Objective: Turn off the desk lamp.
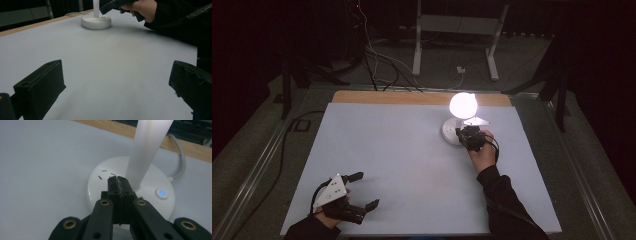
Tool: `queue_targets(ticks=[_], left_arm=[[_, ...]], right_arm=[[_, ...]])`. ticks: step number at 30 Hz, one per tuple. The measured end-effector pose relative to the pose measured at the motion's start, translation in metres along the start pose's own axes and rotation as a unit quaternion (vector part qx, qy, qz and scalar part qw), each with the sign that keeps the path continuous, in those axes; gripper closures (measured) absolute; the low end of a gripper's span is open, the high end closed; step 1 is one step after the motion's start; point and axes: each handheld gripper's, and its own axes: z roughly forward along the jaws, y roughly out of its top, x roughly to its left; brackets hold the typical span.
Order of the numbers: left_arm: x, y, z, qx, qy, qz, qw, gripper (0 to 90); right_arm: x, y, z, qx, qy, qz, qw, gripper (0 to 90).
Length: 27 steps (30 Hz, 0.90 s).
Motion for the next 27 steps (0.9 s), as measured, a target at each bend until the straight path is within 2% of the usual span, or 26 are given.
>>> queue_targets(ticks=[10, 18, 21, 24, 27], left_arm=[[0.000, 0.000, 0.000, 0.000, -0.001, 0.002, 1.0000, 0.6], [-0.001, 0.000, 0.000, 0.000, 0.000, 0.002, 1.0000, 0.6], [-0.001, 0.000, 0.000, 0.001, 0.000, 0.002, 1.0000, 0.6], [0.000, 0.000, 0.000, 0.002, 0.001, 0.002, 1.0000, 0.6], [0.000, 0.000, 0.000, 0.002, 0.000, 0.002, 1.0000, 0.6]], right_arm=[[0.000, -0.008, 0.009, 0.023, -0.004, -0.006, 0.9997, 89.8], [-0.001, -0.012, 0.009, 0.012, 0.000, -0.013, 0.9998, 90.0], [-0.003, -0.009, 0.009, 0.022, 0.005, 0.004, 0.9997, 89.9], [0.001, 0.003, -0.002, -0.001, 0.011, 0.000, 0.9999, 89.6], [0.001, 0.015, -0.018, -0.034, 0.022, 0.010, 0.9991, 85.3]])
